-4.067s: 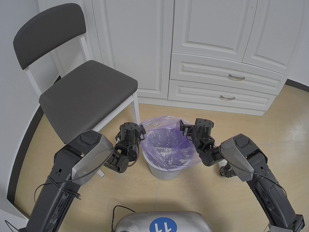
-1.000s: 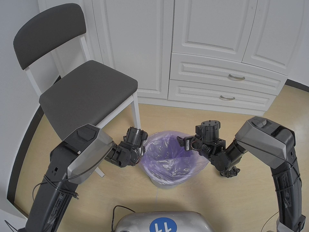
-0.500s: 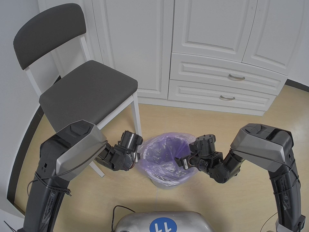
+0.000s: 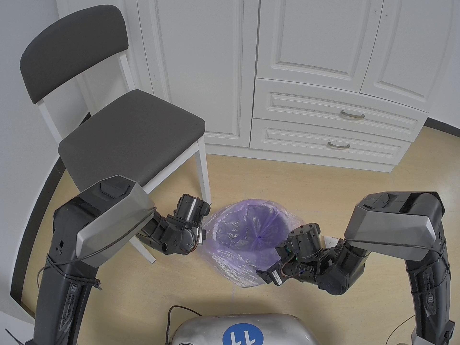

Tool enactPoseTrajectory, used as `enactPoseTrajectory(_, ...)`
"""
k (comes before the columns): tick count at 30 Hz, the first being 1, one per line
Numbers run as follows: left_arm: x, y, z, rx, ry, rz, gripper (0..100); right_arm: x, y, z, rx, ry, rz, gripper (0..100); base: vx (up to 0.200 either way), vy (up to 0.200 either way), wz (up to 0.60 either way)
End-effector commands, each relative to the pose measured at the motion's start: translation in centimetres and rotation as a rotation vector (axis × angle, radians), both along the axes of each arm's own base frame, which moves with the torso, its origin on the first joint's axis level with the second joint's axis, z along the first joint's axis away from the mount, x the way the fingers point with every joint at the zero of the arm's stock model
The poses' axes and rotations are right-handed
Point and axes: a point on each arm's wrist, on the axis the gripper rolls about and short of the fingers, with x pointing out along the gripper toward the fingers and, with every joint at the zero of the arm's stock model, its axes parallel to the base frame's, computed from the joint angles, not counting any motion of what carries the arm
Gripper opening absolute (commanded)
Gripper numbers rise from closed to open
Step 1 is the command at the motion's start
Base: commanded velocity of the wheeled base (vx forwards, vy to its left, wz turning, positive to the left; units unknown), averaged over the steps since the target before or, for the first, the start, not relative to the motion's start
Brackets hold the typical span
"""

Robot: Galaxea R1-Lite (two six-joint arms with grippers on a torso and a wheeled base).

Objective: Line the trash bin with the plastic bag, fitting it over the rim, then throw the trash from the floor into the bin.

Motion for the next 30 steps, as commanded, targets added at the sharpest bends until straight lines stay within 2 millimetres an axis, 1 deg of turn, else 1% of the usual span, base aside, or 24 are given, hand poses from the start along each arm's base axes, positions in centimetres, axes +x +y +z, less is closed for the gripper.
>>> enactPoseTrajectory(1,-1.0,0.5,0.4,0.023,0.032,-0.037,100,-1.6,0.8,-0.1,-0.013,0.023,0.046,100,0.000,0.000,0.00)
enactPoseTrajectory(4,-1.8,0.8,0.6,0.020,0.064,-0.078,100,-2.2,1.0,-0.4,-0.025,0.047,0.061,100,0.000,0.000,0.00)
enactPoseTrajectory(5,-1.8,0.8,0.6,0.020,0.064,-0.078,100,-2.2,1.0,-0.4,-0.025,0.047,0.061,100,0.000,0.000,0.00)
enactPoseTrajectory(7,-2.3,1.0,0.5,0.032,0.089,-0.107,100,-2.0,1.2,-0.4,-0.019,0.039,0.059,100,0.000,0.000,0.00)
enactPoseTrajectory(11,-2.4,1.1,0.0,0.049,0.102,-0.118,100,-1.0,0.6,-0.3,-0.015,0.034,0.033,100,0.000,0.000,0.00)
enactPoseTrajectory(14,-2.3,1.2,-0.4,0.054,0.110,-0.119,100,0.1,-0.2,-0.3,-0.042,0.057,-0.010,100,0.000,0.000,0.00)
enactPoseTrajectory(17,-2.2,1.2,-0.4,0.053,0.107,-0.118,100,1.7,-1.4,-0.6,-0.075,0.083,-0.062,100,0.000,0.000,0.00)
enactPoseTrajectory(19,-2.1,1.3,-0.3,0.051,0.104,-0.115,100,2.5,-1.8,-0.7,-0.091,0.092,-0.087,100,0.000,0.000,0.00)
enactPoseTrajectory(20,-2.1,1.3,-0.3,0.051,0.103,-0.114,100,2.5,-1.7,-0.8,-0.093,0.093,-0.086,100,0.000,0.000,0.00)
enactPoseTrajectory(21,-2.0,1.3,-0.2,0.048,0.094,-0.112,100,3.3,-2.0,-0.9,-0.095,0.098,-0.100,100,0.000,0.000,0.00)
enactPoseTrajectory(24,-1.8,1.2,-0.3,0.040,0.068,-0.112,100,4.9,-2.0,-1.2,-0.094,0.099,-0.118,100,0.000,0.000,0.00)
enactPoseTrajectory(25,-1.7,1.2,-0.3,0.039,0.067,-0.112,100,4.9,-2.0,-1.2,-0.094,0.099,-0.118,100,0.000,0.000,0.00)
enactPoseTrajectory(26,-1.6,1.2,-0.3,0.035,0.054,-0.109,100,5.8,-1.7,-1.1,-0.083,0.092,-0.124,100,0.000,0.000,0.00)
enactPoseTrajectory(27,-1.5,1.2,-0.4,0.032,0.049,-0.108,100,6.3,-1.5,-1.0,-0.076,0.085,-0.125,100,0.000,0.000,0.00)
enactPoseTrajectory(30,-1.3,1.1,-0.5,0.022,0.030,-0.102,100,7.1,-1.0,-1.1,-0.055,0.070,-0.135,100,0.000,0.000,0.00)
